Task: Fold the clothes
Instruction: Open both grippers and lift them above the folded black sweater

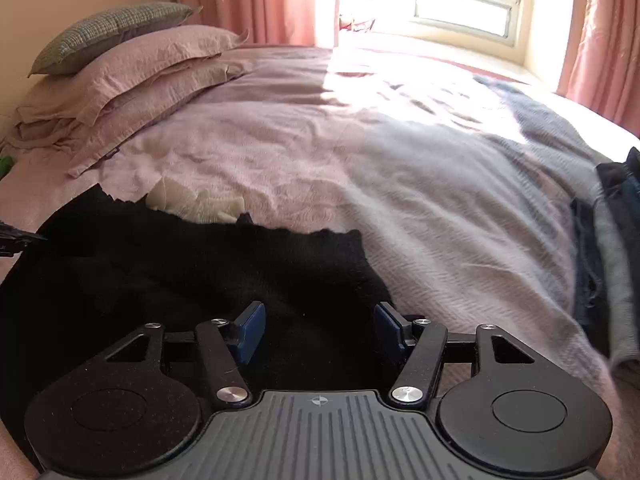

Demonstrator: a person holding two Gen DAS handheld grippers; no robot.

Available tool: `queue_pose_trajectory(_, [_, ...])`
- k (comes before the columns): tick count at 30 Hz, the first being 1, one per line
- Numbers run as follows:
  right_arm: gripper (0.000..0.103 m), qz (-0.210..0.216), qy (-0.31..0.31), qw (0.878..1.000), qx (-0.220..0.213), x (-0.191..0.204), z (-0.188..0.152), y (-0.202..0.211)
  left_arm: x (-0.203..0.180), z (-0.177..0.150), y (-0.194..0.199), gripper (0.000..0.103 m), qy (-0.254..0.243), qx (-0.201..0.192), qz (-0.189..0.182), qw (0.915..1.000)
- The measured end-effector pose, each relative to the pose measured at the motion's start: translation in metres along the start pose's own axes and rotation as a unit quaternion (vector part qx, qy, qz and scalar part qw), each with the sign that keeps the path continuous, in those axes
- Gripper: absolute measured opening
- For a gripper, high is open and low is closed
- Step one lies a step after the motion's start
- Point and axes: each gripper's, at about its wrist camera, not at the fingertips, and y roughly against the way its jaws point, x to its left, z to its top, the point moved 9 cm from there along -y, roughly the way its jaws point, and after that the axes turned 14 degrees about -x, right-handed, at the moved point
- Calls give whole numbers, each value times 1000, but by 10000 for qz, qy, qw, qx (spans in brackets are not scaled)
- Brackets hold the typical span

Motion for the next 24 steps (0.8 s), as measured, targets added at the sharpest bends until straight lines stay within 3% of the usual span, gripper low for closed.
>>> queue_pose_trajectory(2, [58, 209, -85, 9997, -107, 11, -5, 24, -16, -7, 21, 22, 145, -28, -189, 9997])
queue_pose_trajectory(4, [58, 219, -142, 9992, 295, 22, -26, 25, -26, -27, 24, 30, 156, 263, -184, 9994])
queue_pose_trajectory(7, [58, -204, -179, 9941, 1045, 15, -64, 15, -22, -61, 19, 29, 80, 889, 390, 9952])
queue_pose_trajectory(11, [58, -216, -581, 9960, 637, 12, -38, 46, -29, -55, 45, 38, 250, 977, 688, 9925])
queue_pose_trajectory(18, [61, -63, -1323, 9861, 1002, 27, -25, 102, -68, -51, 108, 71, 383, 1303, 916, 9865])
queue_pose_trajectory(24, [63, 34, -1256, 9856, 1127, 42, -27, 138, -96, -56, 151, 73, 473, 1430, 907, 9844])
